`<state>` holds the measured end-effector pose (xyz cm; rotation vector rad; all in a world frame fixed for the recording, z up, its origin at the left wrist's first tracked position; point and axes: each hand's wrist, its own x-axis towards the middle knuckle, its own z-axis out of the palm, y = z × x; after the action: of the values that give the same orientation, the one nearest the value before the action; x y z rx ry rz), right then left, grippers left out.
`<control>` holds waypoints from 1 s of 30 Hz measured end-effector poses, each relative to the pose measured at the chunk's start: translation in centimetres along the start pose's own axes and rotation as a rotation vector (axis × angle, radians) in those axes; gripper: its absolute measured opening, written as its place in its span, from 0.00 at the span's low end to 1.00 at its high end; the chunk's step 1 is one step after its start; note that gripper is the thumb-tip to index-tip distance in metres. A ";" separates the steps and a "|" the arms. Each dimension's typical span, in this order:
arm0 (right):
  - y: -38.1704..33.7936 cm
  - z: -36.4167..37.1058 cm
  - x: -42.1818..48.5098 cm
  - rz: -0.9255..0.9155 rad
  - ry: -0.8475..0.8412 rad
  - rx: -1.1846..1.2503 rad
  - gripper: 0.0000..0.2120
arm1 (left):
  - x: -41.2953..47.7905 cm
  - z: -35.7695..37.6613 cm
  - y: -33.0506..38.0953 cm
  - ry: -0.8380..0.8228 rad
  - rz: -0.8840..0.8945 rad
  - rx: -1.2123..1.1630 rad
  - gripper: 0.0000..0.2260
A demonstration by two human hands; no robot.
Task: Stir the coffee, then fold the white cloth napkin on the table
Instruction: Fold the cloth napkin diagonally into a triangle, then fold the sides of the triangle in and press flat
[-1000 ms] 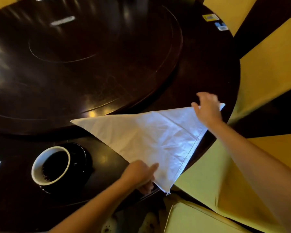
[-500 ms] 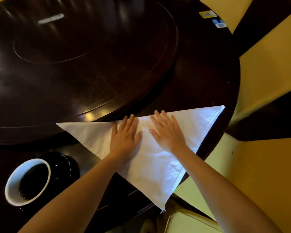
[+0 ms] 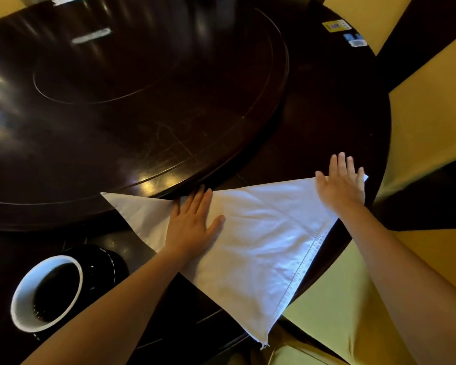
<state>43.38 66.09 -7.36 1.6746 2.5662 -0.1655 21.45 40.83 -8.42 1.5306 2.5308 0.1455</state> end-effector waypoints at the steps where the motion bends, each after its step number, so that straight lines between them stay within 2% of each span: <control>1: -1.5 -0.3 -0.5 -0.047 0.042 0.028 0.29 | 0.0 0.0 0.0 -0.001 0.004 0.001 0.34; 3: -6.1 0.2 -2.9 -0.397 0.138 0.041 0.27 | 0.0 0.0 0.0 0.015 0.009 -0.009 0.34; 5: -10.8 1.9 -6.5 -0.727 0.107 0.034 0.24 | -0.1 0.1 0.0 0.040 0.022 -0.011 0.32; 7: -13.0 2.7 -8.9 -0.845 -0.013 0.000 0.27 | -0.2 0.3 0.0 0.054 0.046 0.005 0.30; 12: -11.6 2.7 -6.5 -0.761 -0.009 -0.002 0.28 | 0.1 0.6 -0.4 0.018 0.113 -0.020 0.29; 20: -7.8 2.7 -4.1 -0.539 0.029 -0.014 0.32 | 0.0 0.2 -0.2 0.012 0.107 -0.027 0.31; 23: -7.4 2.6 -4.2 -0.509 0.024 -0.031 0.33 | -0.1 0.1 -0.1 0.021 0.105 -0.066 0.33; 27: -7.4 2.8 -4.3 -0.510 0.039 -0.017 0.33 | 0.6 -0.7 0.4 0.104 0.211 -0.077 0.27; 30: -7.2 2.9 -4.4 -0.515 0.064 0.009 0.37 | 2.4 -1.4 2.1 0.138 0.285 -0.094 0.22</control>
<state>38.54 58.88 -9.37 0.9979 2.9908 -0.1506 21.87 43.94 -6.89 1.8940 2.3504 0.4151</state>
